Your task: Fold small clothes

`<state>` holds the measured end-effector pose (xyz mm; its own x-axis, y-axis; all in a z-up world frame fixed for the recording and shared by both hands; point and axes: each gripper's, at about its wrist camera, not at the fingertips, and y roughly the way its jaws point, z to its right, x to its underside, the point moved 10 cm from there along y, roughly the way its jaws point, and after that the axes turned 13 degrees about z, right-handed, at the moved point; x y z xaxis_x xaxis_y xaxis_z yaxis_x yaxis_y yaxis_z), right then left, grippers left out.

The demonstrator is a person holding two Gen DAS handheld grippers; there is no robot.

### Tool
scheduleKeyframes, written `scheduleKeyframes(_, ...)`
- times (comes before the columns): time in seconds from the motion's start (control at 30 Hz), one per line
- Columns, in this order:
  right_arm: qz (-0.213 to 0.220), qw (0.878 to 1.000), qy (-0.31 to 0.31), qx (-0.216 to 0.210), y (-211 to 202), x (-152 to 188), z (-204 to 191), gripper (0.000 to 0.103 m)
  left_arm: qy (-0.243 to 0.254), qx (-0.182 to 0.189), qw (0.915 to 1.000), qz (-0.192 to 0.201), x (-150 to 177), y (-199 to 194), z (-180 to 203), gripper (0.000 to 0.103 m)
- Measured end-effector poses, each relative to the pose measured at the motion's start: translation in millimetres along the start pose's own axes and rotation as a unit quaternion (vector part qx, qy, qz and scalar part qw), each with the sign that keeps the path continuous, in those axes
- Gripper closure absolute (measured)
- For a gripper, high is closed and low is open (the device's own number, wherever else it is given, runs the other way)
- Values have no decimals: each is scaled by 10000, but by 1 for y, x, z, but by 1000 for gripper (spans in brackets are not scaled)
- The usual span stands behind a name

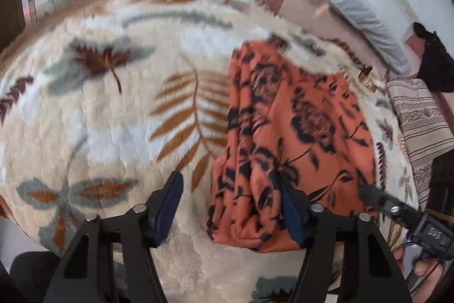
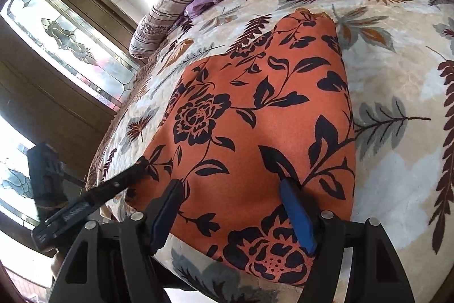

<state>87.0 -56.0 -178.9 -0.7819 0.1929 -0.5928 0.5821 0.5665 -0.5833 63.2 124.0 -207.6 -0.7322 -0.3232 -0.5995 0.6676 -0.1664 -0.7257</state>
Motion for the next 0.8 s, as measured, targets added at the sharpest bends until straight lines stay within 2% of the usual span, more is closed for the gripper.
scheduleKeyframes(0.03,-2,10000,-5,-16,0,0,0,29,-197,178,9996,-19,6,3,-3,52)
scheduleKeyframes(0.07,-15,10000,-3,-32,0,1,0,29,-170,240,9995,80,6,0,-3,54)
scheduleKeyframes(0.13,5,10000,-9,-54,-1,0,1,29,-154,365,9992,-26,5,-7,3,73)
scheduleKeyframes(0.2,28,10000,-15,-80,-2,0,2,29,4,424,9991,13,-3,-14,12,74)
scheduleKeyframes(0.27,38,9999,-41,-124,-3,0,2,29,145,446,9988,158,-23,-19,23,69)
scheduleKeyframes(0.33,44,9998,-23,-185,-4,0,2,29,116,652,9972,347,-48,-18,35,36)
scheduleKeyframes(0.4,44,9996,41,-258,-5,0,4,29,205,644,9963,535,-73,-7,45,34)
scheduleKeyframes(0.47,50,9994,113,-318,-6,-1,5,29,303,694,9965,358,-87,15,55,34)
scheduleKeyframes(0.5,48,9993,116,-341,-6,-1,4,29,218,709,9972,135,-88,32,55,43)
scheduleKeyframes(0.53,47,9993,113,-365,-6,-1,5,29,150,544,9983,-122,-84,49,48,81)
scheduleKeyframes(0.57,46,9992,120,-382,-6,-1,4,29,-76,352,9985,-413,-75,67,36,86)
scheduleKeyframes(0.6,41,9990,137,-419,-7,-1,4,29,-486,558,9962,-449,-71,73,30,86)
scheduleKeyframes(0.63,29,9990,147,-428,-6,-1,4,29,-652,691,9948,-367,-71,70,27,87)
scheduleKeyframes(0.8,54,9986,208,-473,-7,-1,4,26,-423,589,9973,-92,-68,54,28,85)
